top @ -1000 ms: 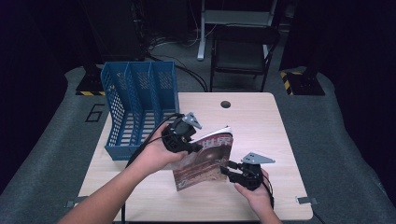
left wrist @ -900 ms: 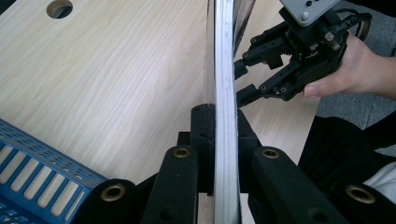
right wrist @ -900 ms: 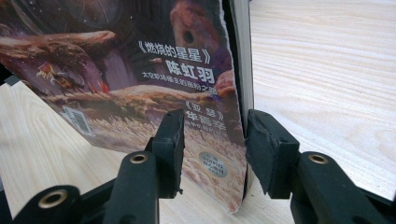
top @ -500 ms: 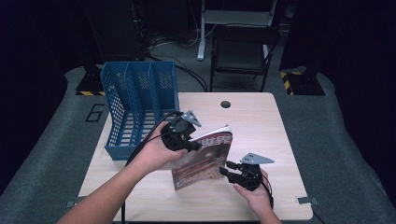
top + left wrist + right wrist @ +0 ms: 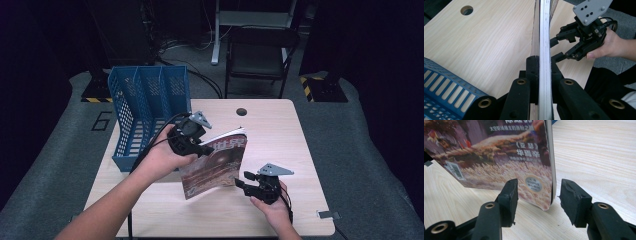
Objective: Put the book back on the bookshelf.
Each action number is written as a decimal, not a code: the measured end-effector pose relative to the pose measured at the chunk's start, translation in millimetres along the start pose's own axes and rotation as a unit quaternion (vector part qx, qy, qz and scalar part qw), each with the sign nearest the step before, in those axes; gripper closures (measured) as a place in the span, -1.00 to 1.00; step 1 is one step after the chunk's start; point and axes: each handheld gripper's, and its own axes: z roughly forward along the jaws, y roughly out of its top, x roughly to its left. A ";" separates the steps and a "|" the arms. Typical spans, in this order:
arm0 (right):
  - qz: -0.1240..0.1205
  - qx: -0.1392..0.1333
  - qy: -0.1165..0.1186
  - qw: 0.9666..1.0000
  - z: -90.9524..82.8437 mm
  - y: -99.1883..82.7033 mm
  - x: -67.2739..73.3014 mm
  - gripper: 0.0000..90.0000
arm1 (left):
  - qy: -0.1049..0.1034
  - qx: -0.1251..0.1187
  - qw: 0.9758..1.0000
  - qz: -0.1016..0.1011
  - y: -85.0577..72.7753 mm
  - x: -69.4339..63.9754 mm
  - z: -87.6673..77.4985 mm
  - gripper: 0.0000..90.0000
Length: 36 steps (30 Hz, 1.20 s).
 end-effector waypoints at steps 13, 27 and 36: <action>0.000 -0.001 0.000 1.000 -0.1 -0.3 -0.5 0.06 | 0.011 -0.009 1.000 -0.018 1.0 8.2 -22.7 0.87; 0.003 0.001 0.005 1.000 -0.4 -1.0 -1.2 0.05 | 0.036 -0.015 0.999 -0.027 -0.7 17.4 -39.0 0.87; 0.002 0.006 -0.002 1.000 0.9 -1.8 -2.0 0.05 | 0.034 -0.017 0.999 -0.033 1.2 24.3 -51.5 0.87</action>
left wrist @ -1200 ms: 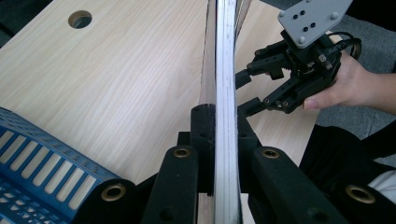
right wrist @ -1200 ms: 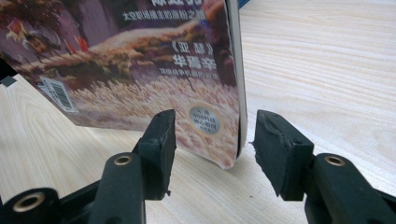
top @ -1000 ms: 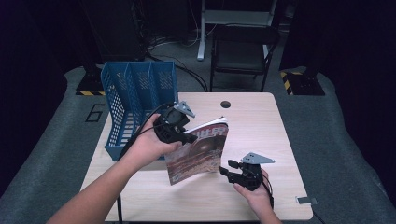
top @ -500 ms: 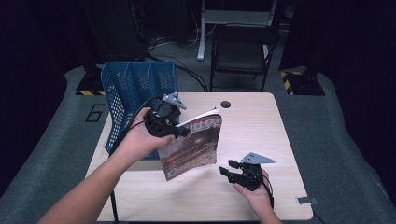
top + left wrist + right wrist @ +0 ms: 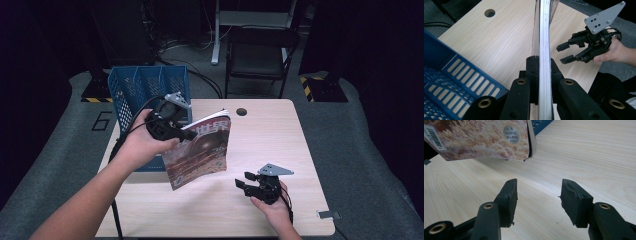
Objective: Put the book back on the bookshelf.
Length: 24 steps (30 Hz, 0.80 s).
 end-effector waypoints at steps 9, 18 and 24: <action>0.004 0.000 0.007 1.000 -0.3 -0.3 -0.3 0.05 | 0.004 -0.005 1.000 -0.009 7.2 7.1 -11.2 0.87; 0.005 0.003 0.000 1.000 0.7 -0.7 -0.5 0.05 | 0.013 -0.007 1.000 -0.014 18.2 13.1 -26.5 0.87; 0.002 0.006 0.004 1.000 0.7 -0.5 -1.3 0.04 | 0.016 -0.009 1.000 -0.018 25.0 15.7 -35.2 0.87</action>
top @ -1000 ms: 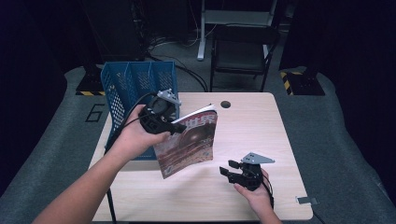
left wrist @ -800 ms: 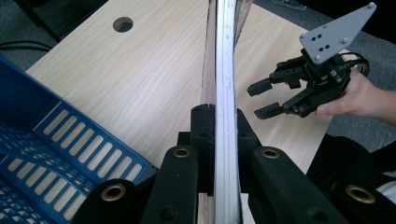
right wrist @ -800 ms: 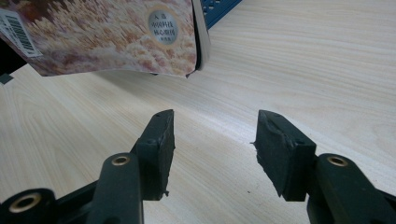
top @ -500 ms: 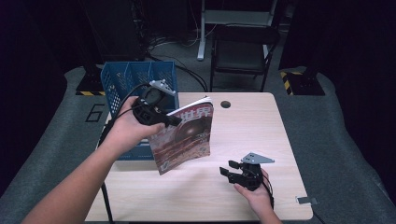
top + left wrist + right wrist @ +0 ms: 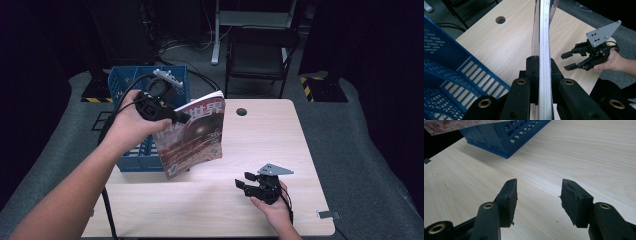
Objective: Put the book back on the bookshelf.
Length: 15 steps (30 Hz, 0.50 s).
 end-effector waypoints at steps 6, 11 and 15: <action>0.003 0.003 0.006 1.000 0.3 -0.1 0.5 0.04 | 0.004 0.000 1.000 -0.005 5.8 3.6 -6.2 0.87; 0.003 0.001 0.006 1.000 0.5 -0.1 0.3 0.04 | 0.010 0.000 1.000 -0.009 8.4 6.3 -10.2 0.87; 0.001 0.001 0.006 1.000 0.3 -0.1 -0.1 0.04 | 0.012 -0.001 1.000 -0.015 8.9 10.6 -13.1 0.87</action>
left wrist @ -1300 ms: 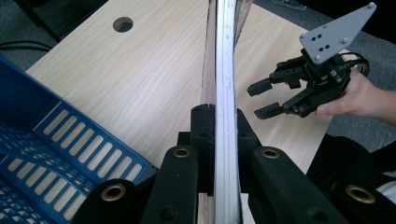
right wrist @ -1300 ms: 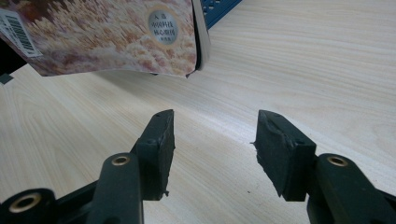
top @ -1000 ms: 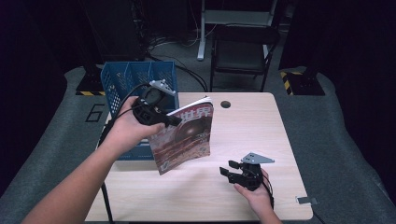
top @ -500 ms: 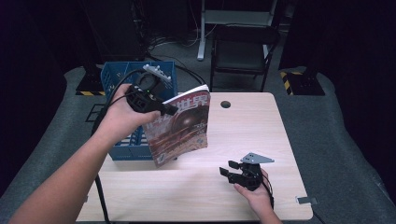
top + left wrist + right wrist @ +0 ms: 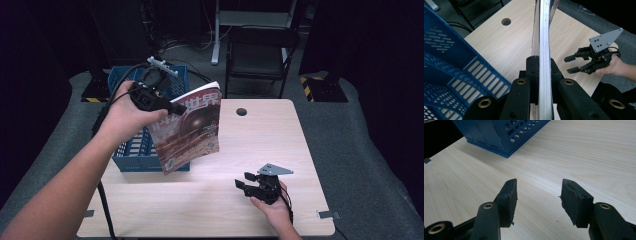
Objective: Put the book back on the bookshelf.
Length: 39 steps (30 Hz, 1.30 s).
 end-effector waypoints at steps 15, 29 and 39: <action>0.003 0.006 -0.004 1.000 0.3 -0.3 1.0 0.04 | 0.019 -0.004 0.999 -0.038 -2.8 23.5 -14.2 0.87; -0.001 0.005 -0.005 1.000 0.4 -0.5 0.3 0.04 | 0.047 -0.005 0.996 -0.071 -22.4 47.2 -31.5 0.87; -0.001 0.006 -0.005 1.000 0.8 -0.9 0.4 0.04 | 0.072 -0.007 0.992 -0.102 -41.5 68.5 -43.9 0.87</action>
